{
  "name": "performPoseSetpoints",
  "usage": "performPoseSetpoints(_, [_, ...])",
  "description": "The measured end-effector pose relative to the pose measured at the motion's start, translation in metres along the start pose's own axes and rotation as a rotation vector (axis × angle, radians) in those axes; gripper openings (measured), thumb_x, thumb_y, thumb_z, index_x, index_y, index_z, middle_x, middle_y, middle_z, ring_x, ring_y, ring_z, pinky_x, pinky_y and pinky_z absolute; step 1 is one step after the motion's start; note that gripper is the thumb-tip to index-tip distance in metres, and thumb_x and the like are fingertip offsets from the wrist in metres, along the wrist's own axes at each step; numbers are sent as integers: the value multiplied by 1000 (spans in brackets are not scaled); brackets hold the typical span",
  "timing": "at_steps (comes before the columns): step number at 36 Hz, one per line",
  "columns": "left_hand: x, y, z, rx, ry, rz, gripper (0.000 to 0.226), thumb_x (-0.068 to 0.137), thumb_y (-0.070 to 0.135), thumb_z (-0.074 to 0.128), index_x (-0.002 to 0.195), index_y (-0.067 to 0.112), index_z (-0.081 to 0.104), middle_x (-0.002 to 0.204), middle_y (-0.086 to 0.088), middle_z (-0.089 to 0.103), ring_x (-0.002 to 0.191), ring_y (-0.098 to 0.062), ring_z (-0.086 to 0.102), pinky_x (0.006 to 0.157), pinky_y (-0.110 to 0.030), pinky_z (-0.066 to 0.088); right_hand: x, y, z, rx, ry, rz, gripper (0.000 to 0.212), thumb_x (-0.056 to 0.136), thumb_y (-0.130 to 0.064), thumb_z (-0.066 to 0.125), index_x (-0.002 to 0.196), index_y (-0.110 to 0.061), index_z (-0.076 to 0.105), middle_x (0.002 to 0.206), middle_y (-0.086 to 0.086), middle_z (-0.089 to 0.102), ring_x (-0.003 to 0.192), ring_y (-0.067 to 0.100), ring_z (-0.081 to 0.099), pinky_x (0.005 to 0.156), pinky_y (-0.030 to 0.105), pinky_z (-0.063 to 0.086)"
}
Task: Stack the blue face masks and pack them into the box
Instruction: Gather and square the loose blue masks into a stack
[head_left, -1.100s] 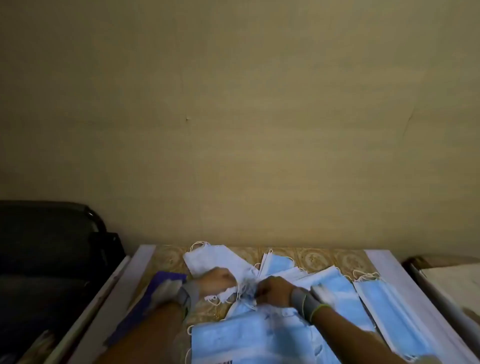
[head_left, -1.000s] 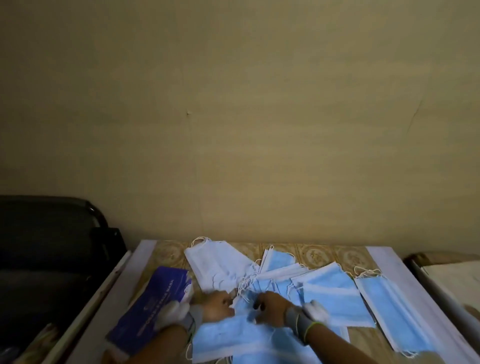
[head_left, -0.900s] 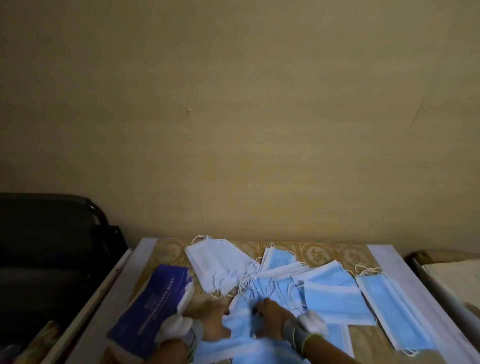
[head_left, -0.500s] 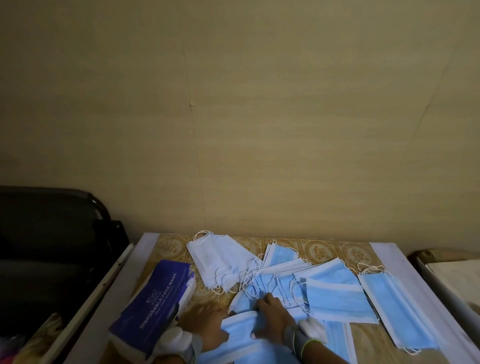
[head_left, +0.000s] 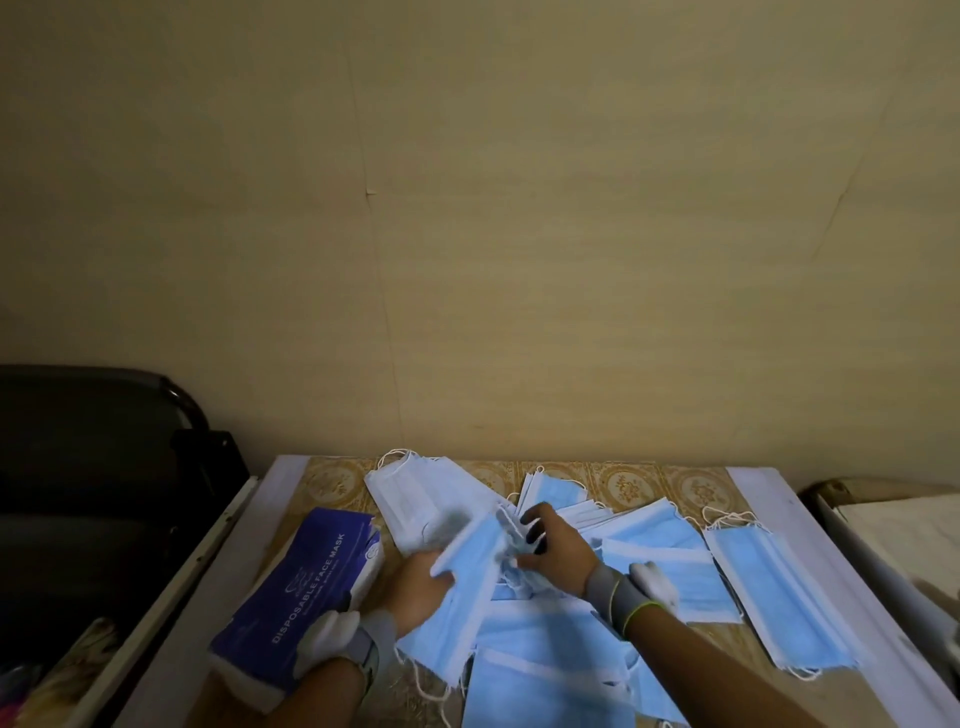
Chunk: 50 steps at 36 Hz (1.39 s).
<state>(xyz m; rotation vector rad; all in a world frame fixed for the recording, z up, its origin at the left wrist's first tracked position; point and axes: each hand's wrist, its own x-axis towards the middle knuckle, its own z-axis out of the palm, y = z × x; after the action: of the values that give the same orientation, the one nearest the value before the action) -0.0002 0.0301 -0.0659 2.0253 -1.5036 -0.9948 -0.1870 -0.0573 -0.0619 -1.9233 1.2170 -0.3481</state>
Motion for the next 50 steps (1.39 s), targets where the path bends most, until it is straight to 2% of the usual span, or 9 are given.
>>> performPoseSetpoints(10, [-6, 1, -4, -230, 113, -103, 44, 92, 3, 46, 136, 6, 43, 138, -13, 51, 121, -31, 52, 97, -31, 43, -34, 24, 43, -479, -485, -53, 43, 63, -21, 83, 89, -15, 50, 70, -12, 37, 82, 15, 42, 66, 25, 31])
performPoseSetpoints(14, [-10, 0, -1, -209, 105, -109, 48, 92, 4, 44, 140, 11, 40, 134, -13, 52, 93, -24, 55, 78, -30, 44, -36, 22, 46, -510, -523, 60, 42, 63, -26, 78, 94, -6, 59, 86, 6, 64, 84, 15, 50, 54, 23, 33])
performPoseSetpoints(19, [-9, -8, 1, -170, 97, -133, 42, 91, 4, 43, 132, 9, 49, 127, -15, 58, 106, -29, 59, 91, -36, 49, -34, 17, 33, -505, -358, 145, 31, 80, -22, 67, 102, -1, 63, 119, 19, 63, 113, 29, 59, 87, 29, 45])
performPoseSetpoints(23, [-13, -4, 2, -150, 91, -167, 41, 92, 6, 40, 131, 10, 50, 123, -16, 59, 97, -27, 58, 80, -28, 45, -25, 9, 7, -381, -150, 176, 29, 86, -22, 58, 65, -24, 37, 116, 17, 63, 116, 30, 56, 91, 28, 42])
performPoseSetpoints(28, [-17, 8, 6, -272, 106, -198, 39, 94, 5, 40, 131, 6, 50, 122, -14, 59, 110, -30, 57, 93, -33, 47, -17, 3, -26, 250, 93, 165, 17, 81, -5, 67, 95, -12, 60, 99, 18, 71, 77, 22, 63, 75, 35, 54])
performPoseSetpoints(33, [-21, 28, 10, -639, 90, -198, 33, 92, -8, 39, 122, -7, 53, 92, -10, 59, 75, -20, 55, 58, -22, 44, -19, -13, -38, 811, 2, 113, 25, 81, -2, 66, 105, -9, 65, 84, 2, 75, 70, 17, 71, 62, 27, 57])
performPoseSetpoints(36, [-22, 42, 12, -895, 29, -237, 28, 96, 5, 41, 120, -1, 54, 83, -11, 61, 72, -22, 57, 60, -27, 49, -21, -16, -30, 723, -5, 125, 36, 72, -18, 77, 105, -8, 68, 90, 10, 76, 77, 24, 67, 76, 37, 55])
performPoseSetpoints(42, [-17, 54, 18, -1046, -151, -72, 31, 98, 42, 33, 95, 27, 60, 70, 15, 75, 64, -3, 73, 54, -20, 57, -23, -14, -11, 536, 38, 135, 20, 78, -4, 72, 94, -8, 61, 69, -4, 64, 44, -4, 57, 43, 10, 42])
performPoseSetpoints(50, [-13, 40, 25, -852, -40, -106, 26, 87, -8, 52, 110, -2, 61, 82, -1, 70, 70, -12, 70, 64, -23, 56, -28, -17, -7, 367, 19, 147, 18, 82, -26, 69, 82, -15, 56, 60, -6, 58, 46, 4, 51, 43, 14, 41])
